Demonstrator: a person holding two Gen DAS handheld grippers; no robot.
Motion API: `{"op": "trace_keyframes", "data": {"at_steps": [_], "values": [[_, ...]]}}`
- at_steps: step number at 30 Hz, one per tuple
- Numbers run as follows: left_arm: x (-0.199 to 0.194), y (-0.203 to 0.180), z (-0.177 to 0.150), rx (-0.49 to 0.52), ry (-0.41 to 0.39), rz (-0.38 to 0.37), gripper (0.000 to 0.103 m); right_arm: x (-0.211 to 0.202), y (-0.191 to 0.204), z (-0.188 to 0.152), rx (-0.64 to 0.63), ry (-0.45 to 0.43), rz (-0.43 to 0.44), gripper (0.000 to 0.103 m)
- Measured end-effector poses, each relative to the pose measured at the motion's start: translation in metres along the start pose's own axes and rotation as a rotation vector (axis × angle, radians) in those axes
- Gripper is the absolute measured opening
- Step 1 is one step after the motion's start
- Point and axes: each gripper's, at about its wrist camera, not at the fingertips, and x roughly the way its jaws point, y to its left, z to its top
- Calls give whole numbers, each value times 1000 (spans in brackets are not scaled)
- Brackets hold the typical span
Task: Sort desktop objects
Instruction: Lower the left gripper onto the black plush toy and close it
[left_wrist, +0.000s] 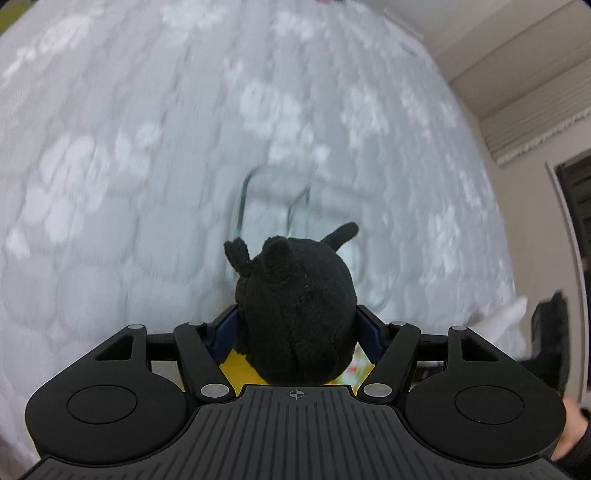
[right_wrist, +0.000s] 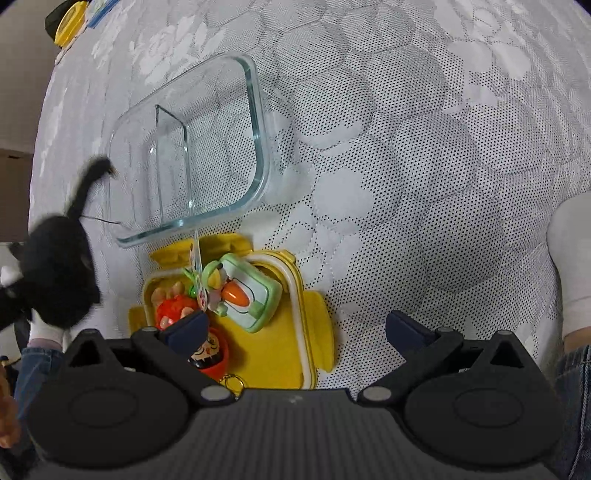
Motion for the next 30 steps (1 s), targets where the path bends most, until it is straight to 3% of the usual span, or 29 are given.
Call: {"op": "trace_keyframes", "data": {"at_steps": [5, 12, 20, 25, 30], "values": [[4, -5, 13, 27, -45, 30, 71, 3, 3, 4, 11, 1, -1, 103], [6, -1, 14, 56, 11, -8, 72, 0, 9, 8, 15, -7, 14, 103], [-8, -6, 15, 126, -35, -28, 67, 1, 7, 6, 12, 7, -3, 103], [-7, 5, 7, 81, 22, 10, 68, -4, 2, 7, 34, -13, 9, 103], [-7, 32, -31, 39, 111, 25, 77, -16, 13, 6, -29, -54, 104, 103]]}}
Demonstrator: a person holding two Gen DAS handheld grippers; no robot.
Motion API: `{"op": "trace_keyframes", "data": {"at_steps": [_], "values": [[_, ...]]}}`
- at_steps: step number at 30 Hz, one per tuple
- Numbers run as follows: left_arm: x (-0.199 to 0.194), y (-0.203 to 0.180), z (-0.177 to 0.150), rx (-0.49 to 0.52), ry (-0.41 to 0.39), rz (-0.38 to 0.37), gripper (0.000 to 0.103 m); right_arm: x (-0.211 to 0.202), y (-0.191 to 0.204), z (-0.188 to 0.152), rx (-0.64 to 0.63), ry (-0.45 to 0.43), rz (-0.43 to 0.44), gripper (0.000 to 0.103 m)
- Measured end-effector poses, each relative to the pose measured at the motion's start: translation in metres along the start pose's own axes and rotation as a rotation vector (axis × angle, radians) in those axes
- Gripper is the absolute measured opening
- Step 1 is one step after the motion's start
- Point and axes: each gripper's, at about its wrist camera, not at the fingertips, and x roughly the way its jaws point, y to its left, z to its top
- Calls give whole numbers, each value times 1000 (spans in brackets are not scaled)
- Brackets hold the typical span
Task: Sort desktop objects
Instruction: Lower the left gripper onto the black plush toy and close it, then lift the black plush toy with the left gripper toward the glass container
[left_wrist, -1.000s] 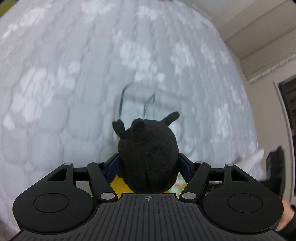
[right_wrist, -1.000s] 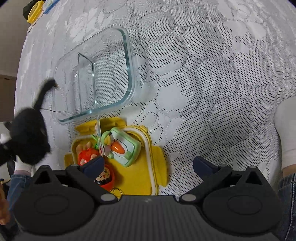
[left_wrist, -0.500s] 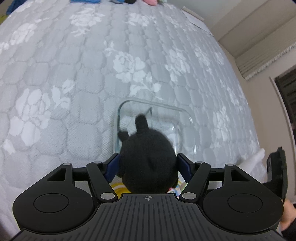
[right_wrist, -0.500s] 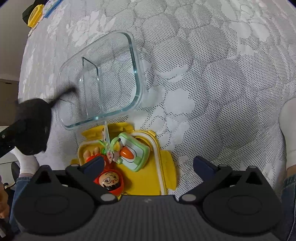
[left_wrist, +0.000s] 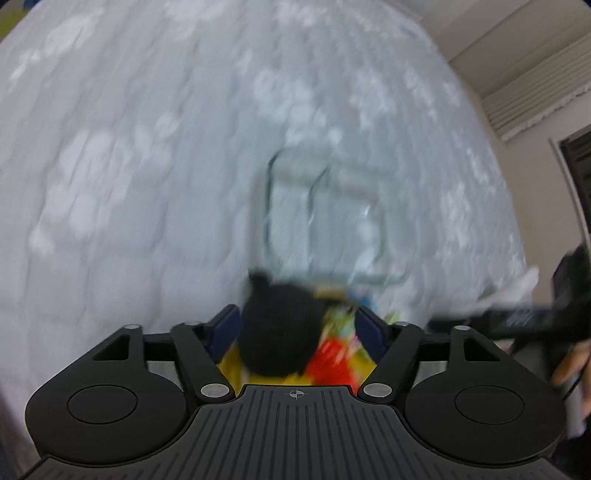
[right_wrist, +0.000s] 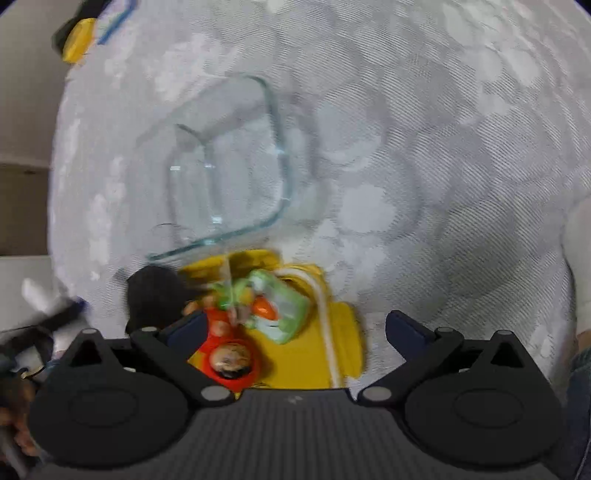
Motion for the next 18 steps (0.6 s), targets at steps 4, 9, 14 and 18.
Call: {"op": "trace_keyframes", "data": {"at_steps": [4, 9, 14, 18], "values": [[25, 16, -28, -46, 56, 6, 77, -9, 24, -1, -134, -76, 12, 103], [43, -18, -40, 176, -12, 67, 84, -13, 36, 1, -161, -108, 69, 103], [59, -31, -40, 208, 36, 114, 78, -8, 32, 2, -153, -89, 28, 103], [61, -30, -35, 220, 37, 143, 66, 0, 16, 5, -89, -46, 25, 103]]}}
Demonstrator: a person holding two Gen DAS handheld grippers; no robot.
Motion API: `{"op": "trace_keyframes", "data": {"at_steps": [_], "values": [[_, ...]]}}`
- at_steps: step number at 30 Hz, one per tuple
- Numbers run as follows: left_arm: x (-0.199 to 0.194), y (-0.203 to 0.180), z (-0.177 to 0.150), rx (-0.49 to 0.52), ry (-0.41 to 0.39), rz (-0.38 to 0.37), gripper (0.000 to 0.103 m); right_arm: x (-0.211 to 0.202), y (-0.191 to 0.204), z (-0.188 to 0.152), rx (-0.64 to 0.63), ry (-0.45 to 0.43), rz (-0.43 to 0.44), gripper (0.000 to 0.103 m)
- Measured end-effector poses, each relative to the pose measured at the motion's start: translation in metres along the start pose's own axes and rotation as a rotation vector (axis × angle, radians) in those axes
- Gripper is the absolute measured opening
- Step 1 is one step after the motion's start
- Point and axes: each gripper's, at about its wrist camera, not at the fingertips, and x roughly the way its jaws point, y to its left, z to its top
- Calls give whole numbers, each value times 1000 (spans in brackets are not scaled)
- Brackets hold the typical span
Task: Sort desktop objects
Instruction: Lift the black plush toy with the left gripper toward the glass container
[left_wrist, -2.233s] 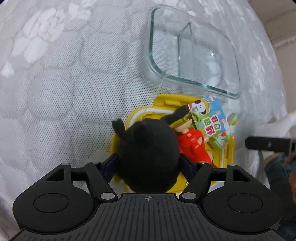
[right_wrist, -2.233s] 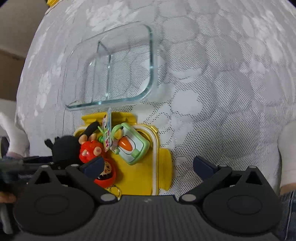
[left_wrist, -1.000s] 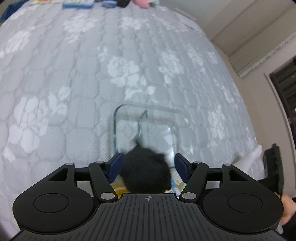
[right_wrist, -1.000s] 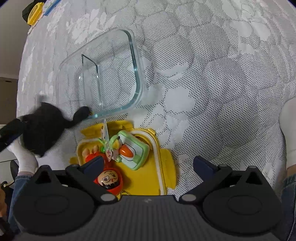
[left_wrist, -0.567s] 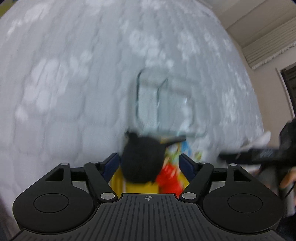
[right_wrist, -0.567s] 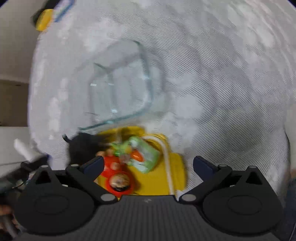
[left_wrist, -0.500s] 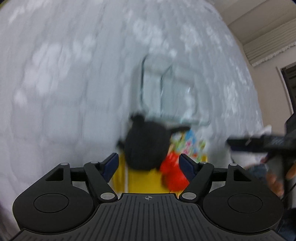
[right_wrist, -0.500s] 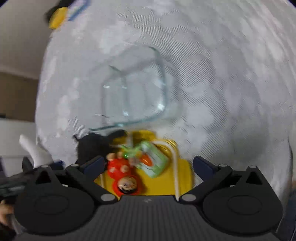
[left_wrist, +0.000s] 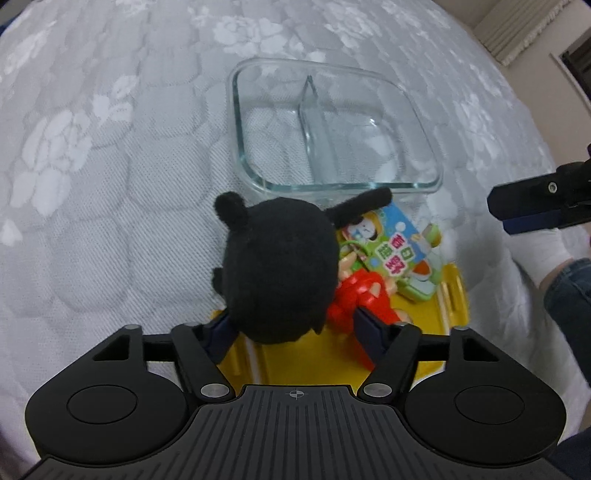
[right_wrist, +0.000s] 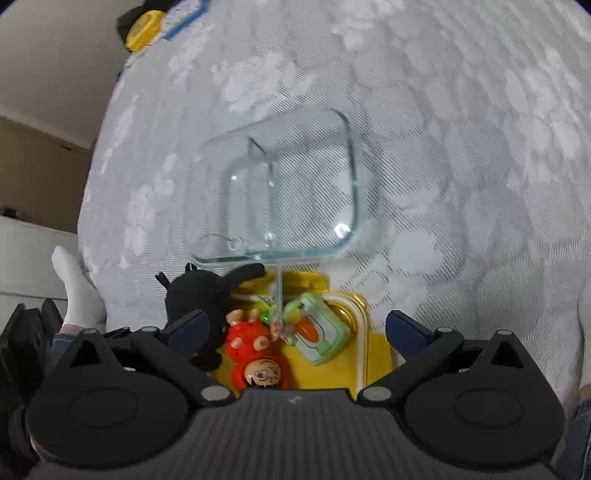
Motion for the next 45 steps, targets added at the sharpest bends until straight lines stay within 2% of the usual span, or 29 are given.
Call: {"op": "trace_keyframes", "data": {"at_steps": [4, 11, 15, 17, 18, 24, 26, 27, 29, 31, 33, 36, 40, 44, 45], "values": [[-4, 8, 4, -35, 2, -5, 55, 6, -8, -2, 42, 32, 8, 103], [-11, 1, 5, -1, -18, 14, 51, 4, -6, -4, 22, 27, 3, 103], [-21, -7, 7, 31, -40, 22, 46, 4, -8, -3, 28, 29, -1, 103], [-30, -9, 10, 27, -53, 10, 35, 2, -9, -3, 32, 29, -4, 103], [-36, -10, 12, 23, -64, 1, 33, 1, -10, -3, 34, 27, -3, 103], [-63, -4, 40, -64, -173, -58, 33, -5, -12, -2, 42, 8, 12, 103], [-70, 5, 43, -111, -178, -92, 33, -8, -12, -2, 35, 2, 25, 103], [-72, 8, 41, -129, -173, -104, 34, -9, -11, -2, 29, -1, 32, 103], [-70, 13, 32, -161, -140, -122, 52, -11, -10, -2, 16, -8, 45, 103], [-60, 19, 17, -194, -86, -157, 78, -11, -9, -1, 8, -12, 45, 103], [-43, 25, 3, -247, -26, -211, 88, -9, -8, -1, 12, -13, 49, 103], [-19, 30, -5, -306, 22, -218, 89, -6, -7, 0, 23, 1, 58, 103], [6, 23, -4, -293, 31, -188, 86, -5, -1, -2, -6, 4, 47, 103], [25, 13, -3, -251, 52, -115, 87, -5, 2, -3, -33, 3, 32, 103], [27, 15, -3, -259, 47, -112, 80, -4, 1, -3, -28, 7, 32, 103]]}}
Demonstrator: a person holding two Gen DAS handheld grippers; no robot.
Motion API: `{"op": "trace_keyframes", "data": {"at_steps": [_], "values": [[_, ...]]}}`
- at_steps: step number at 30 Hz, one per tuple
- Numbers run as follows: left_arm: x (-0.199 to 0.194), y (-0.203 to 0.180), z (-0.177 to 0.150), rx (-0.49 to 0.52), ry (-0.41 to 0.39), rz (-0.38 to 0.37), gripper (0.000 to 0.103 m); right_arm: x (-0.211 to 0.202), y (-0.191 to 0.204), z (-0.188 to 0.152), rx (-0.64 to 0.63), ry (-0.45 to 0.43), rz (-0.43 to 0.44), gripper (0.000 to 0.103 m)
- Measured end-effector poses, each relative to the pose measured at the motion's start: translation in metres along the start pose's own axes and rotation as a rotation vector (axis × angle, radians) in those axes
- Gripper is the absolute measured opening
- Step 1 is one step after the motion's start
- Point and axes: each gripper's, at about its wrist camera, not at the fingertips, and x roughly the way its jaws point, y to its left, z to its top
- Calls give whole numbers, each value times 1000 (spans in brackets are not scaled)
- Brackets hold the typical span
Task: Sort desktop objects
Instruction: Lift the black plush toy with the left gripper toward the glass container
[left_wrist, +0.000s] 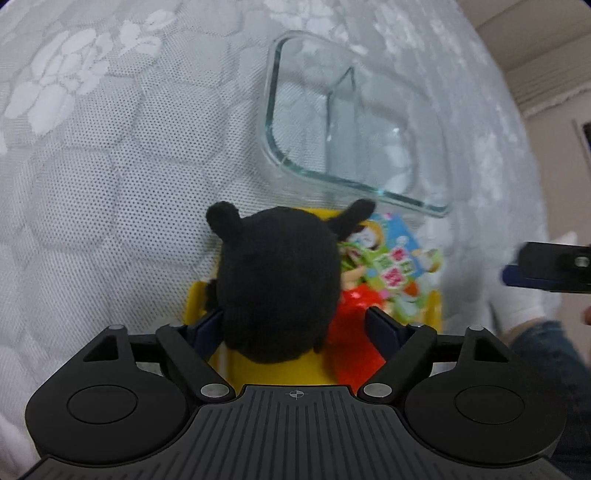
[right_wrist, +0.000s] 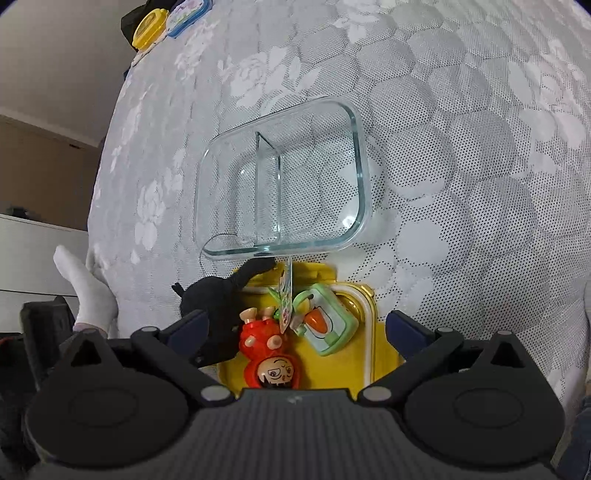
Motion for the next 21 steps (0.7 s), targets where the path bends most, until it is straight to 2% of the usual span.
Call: {"op": "trace_keyframes", "data": {"at_steps": [1, 4, 8, 12, 19, 21], "values": [[1, 2, 3, -8, -1, 18, 66, 1, -1, 0, 6, 4, 1, 103], [-4, 4, 5, -12, 12, 10, 63, 1, -5, 0, 29, 15, 4, 103], [-26, -5, 3, 29, 17, -42, 62, -3, -9, 0, 39, 4, 15, 103], [-49, -17, 16, 49, -28, -60, 62, -4, -12, 1, 57, -1, 15, 103], [-77, -4, 44, -67, -69, -146, 63, -7, -11, 2, 55, -12, 29, 103], [-88, -3, 52, -87, -107, -205, 63, -6, -10, 3, 50, -15, 26, 103]]}}
